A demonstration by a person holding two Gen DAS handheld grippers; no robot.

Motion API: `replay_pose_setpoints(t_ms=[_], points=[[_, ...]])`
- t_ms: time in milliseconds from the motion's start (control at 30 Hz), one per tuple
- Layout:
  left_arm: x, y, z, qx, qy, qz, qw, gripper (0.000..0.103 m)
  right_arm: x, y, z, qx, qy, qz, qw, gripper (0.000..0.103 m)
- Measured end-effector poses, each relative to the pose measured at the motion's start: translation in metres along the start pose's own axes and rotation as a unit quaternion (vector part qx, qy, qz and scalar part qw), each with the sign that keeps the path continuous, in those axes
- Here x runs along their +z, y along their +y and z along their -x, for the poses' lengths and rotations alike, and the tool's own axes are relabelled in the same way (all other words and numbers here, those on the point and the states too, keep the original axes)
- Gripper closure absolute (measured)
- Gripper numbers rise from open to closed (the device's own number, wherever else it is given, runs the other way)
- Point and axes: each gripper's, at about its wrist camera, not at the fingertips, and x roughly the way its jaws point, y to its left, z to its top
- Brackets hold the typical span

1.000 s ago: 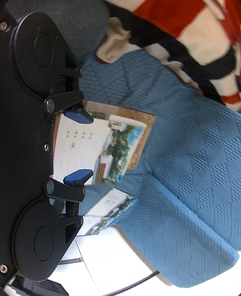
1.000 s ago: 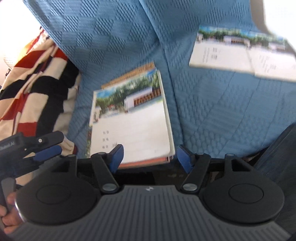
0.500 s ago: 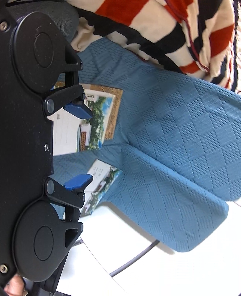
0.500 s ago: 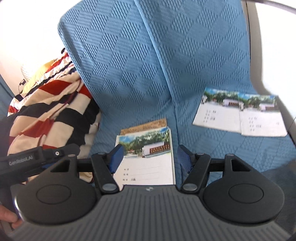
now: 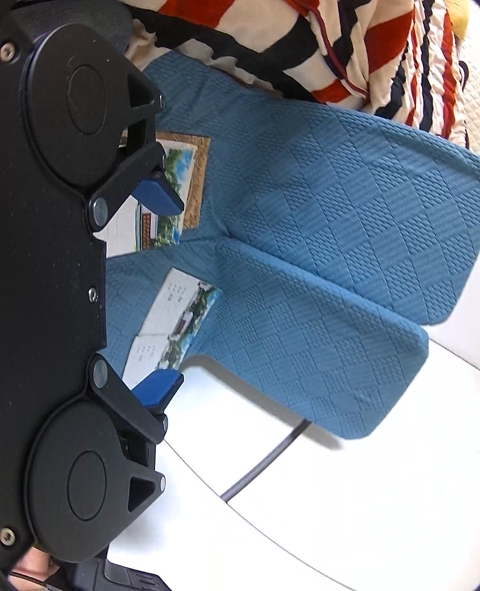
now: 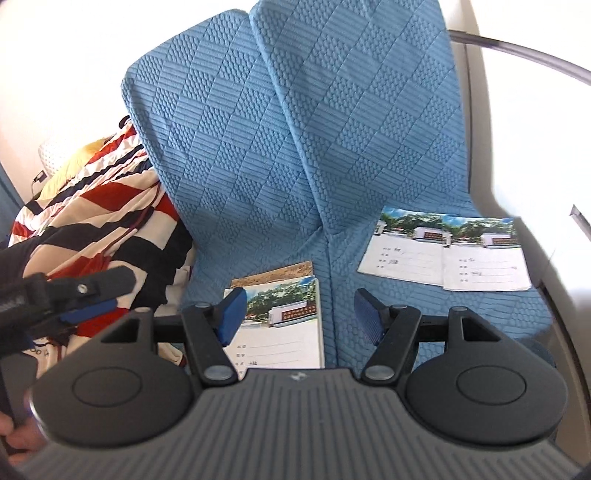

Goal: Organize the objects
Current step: 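Withdraw both grippers and move them toward the open white booklet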

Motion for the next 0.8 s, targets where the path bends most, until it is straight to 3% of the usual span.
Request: replay_pose_setpoints(t_ms=[67, 233, 600, 633, 700, 800], points=[[-0.003, -0.006, 0.002, -0.006, -0.001, -0.003, 1.0000, 0.004, -0.002, -0.003, 0.006, 0.002, -0.001, 0.004, 1.000, 0.036], [-0.011, -0.021, 0.008, -0.011, 0.003, -0.007, 0.9999, 0.001, -0.011, -0.011, 0.021, -0.013, -0.005, 0.003, 1.000, 0.036], [-0.027, -0.054, 0.014, -0.026, 0.004, -0.042, 0.9988, 0.001, -0.035, -0.038, 0.056, -0.053, -0.027, 0.005, 0.998, 0.031], [-0.029, -0.058, 0.014, -0.028, 0.003, -0.046, 0.9986, 0.001, -0.037, -0.041, 0.058, -0.057, -0.029, 0.004, 0.998, 0.030], [-0.031, -0.065, 0.014, -0.032, 0.004, -0.052, 0.9981, 0.001, -0.039, -0.046, 0.064, -0.062, -0.034, 0.000, 0.997, 0.015], [-0.034, -0.073, 0.013, -0.040, -0.003, -0.052, 0.9978, 0.001, -0.041, -0.051, 0.068, -0.085, -0.036, 0.007, 0.996, 0.006]])
